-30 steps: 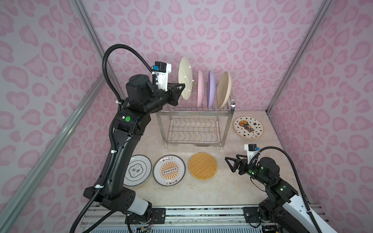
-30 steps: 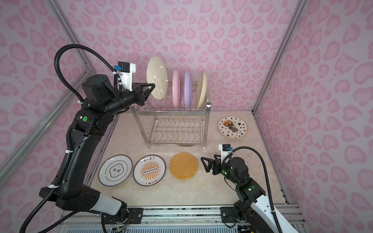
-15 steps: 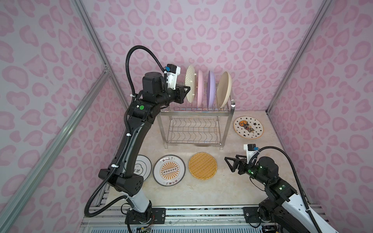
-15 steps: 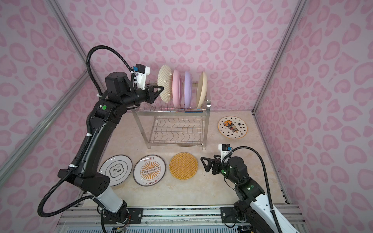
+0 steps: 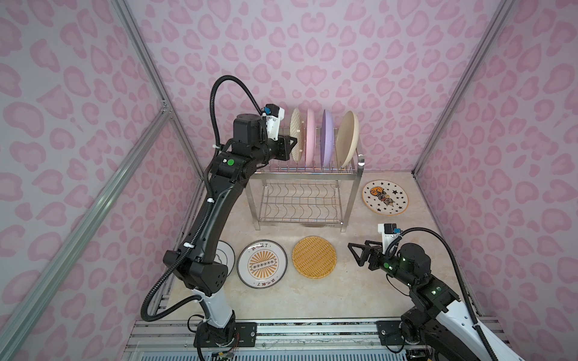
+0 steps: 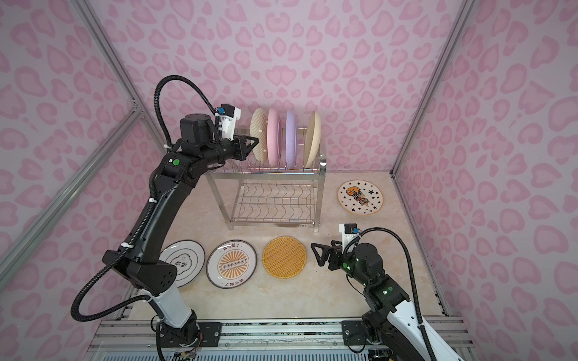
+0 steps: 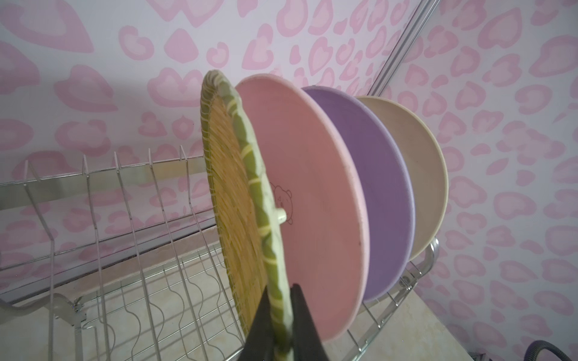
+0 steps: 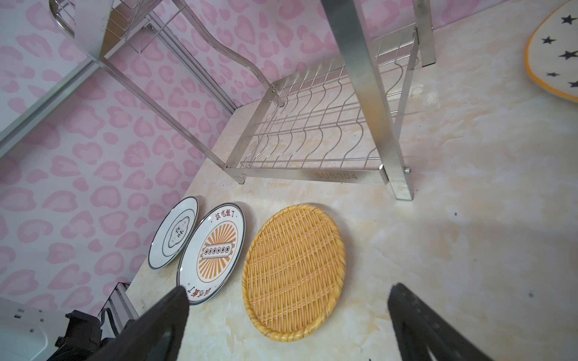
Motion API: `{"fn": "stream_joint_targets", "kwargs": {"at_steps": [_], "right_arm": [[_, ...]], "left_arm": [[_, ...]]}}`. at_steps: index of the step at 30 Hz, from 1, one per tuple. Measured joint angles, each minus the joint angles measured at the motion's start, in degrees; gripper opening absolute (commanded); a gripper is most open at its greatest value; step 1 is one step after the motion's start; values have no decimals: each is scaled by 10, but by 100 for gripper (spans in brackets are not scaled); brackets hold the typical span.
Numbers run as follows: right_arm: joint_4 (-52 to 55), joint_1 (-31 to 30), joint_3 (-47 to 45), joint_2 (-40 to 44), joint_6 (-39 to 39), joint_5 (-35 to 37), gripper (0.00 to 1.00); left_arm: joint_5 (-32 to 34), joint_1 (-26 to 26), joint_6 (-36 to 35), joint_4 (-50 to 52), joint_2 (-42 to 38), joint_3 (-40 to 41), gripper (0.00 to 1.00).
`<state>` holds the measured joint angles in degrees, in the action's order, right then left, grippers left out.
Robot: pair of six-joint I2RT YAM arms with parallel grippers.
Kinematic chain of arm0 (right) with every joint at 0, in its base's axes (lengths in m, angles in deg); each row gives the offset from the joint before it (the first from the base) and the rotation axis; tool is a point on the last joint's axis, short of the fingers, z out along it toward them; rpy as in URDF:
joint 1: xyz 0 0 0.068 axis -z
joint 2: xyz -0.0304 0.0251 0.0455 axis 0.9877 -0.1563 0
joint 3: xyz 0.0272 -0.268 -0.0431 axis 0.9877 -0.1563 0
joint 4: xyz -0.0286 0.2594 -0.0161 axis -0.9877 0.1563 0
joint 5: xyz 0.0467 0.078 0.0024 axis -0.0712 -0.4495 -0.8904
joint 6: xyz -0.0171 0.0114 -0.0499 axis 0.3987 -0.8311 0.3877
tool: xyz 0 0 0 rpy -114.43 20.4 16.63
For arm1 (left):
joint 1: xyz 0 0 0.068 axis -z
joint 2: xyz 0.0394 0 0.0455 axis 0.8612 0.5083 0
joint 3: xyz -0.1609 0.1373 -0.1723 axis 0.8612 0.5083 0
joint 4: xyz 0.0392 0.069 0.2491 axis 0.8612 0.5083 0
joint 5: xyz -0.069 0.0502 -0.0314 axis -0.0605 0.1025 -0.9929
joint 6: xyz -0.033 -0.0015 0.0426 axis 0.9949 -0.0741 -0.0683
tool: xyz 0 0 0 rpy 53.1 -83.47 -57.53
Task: Load plates into a dish rack
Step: Place the plate on the dish rack.
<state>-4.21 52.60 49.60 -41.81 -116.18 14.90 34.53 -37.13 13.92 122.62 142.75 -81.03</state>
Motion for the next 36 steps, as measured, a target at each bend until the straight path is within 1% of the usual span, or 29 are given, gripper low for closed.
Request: {"fn": "stream_joint_targets", "kwargs": {"at_steps": [2, 11, 17, 22, 24, 29, 32, 36], "right_arm": [[0, 0, -2, 0, 0, 0, 100], [0, 0, -6, 2, 0, 1, 100], [-6, 0, -6, -5, 0, 2, 100], [-12, 0, -5, -8, 0, 2, 100], [-12, 0, -4, -10, 0, 2, 100], [-13, 0, -1, -13, 2, 2, 100], [-12, 0, 0, -13, 2, 2, 100], [-12, 0, 0, -8, 2, 2, 100]], "left_arm": [[5, 7, 0, 5, 4, -2, 4], [66, 36, -17, 22, 18, -13, 4], [93, 47, -26, 30, 25, -13, 4], [104, 52, -26, 30, 26, -13, 10], [105, 52, -26, 30, 26, -13, 16], [106, 55, -17, 30, 26, -13, 27], [106, 57, -16, 30, 24, -13, 30], [106, 57, -15, 30, 13, -13, 30]]}}
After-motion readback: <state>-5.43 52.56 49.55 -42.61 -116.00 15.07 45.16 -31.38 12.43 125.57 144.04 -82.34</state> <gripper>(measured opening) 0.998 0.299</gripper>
